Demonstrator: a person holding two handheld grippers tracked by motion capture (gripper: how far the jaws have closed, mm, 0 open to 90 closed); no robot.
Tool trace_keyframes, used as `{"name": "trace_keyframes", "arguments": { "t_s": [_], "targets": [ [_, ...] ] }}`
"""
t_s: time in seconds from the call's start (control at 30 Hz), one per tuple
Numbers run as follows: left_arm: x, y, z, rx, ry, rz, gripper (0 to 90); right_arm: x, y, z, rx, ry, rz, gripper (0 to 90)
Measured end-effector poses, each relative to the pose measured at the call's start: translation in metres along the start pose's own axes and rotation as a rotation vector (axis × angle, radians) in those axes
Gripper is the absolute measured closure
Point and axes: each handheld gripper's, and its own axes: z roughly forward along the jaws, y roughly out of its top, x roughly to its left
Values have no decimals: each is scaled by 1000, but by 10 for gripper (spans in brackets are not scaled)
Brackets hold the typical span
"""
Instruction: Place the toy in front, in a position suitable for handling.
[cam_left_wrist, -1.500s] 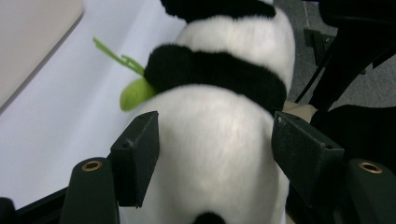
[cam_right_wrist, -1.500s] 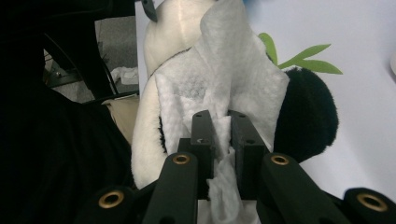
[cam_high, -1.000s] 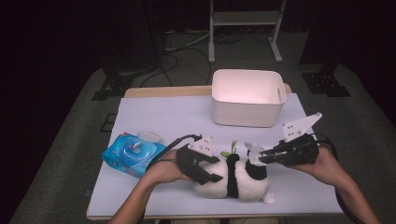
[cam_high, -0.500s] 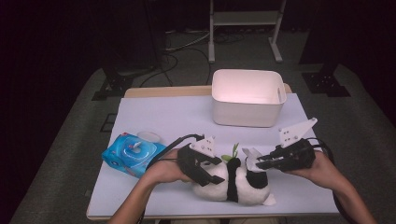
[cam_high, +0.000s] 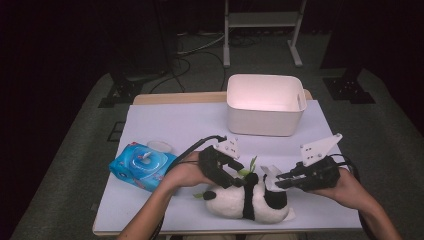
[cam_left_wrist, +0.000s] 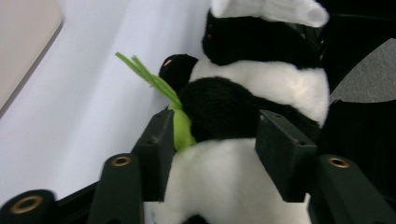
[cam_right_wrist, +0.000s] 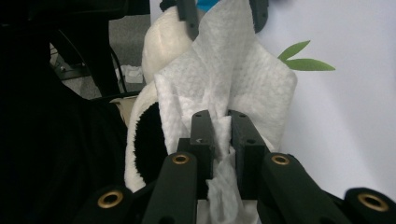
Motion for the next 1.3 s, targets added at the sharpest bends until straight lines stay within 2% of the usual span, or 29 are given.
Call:
{"name": "trace_keyframes", "arguments": {
  "t_s": [0.1, 0.3, 0.53, 0.63, 0.7, 0.87, 1.0, 1.07, 1.3],
  "targets": [
    [5, 0, 2, -1, 1, -18, 546, 1, 0, 0, 5, 0, -10, 800],
    [10, -1, 9, 22, 0, -17, 636, 2, -1, -1, 5, -1, -12, 797],
    [12, 0, 16, 41, -6, -28, 647, 3, -1, -1, 8, 3, -13, 796],
    [12, -1, 18, 47, 15, -10, 747, 3, -1, -1, 5, 1, -18, 794],
    [12, -1, 18, 46, 16, -8, 777, 3, -2, -2, -1, -5, -13, 792],
    [15, 4, 16, 26, 29, -5, 797, 3, -2, -5, -16, -12, -19, 797],
    [16, 14, 14, 43, 54, 21, 802, 1, 1, -11, -29, -25, -21, 810],
    [18, 18, 14, 47, 53, 22, 803, -1, 1, -11, -24, -28, -23, 813],
    [21, 30, 8, 41, 87, 49, 802, -2, 1, -13, -24, -32, -17, 814]
  ]
}}
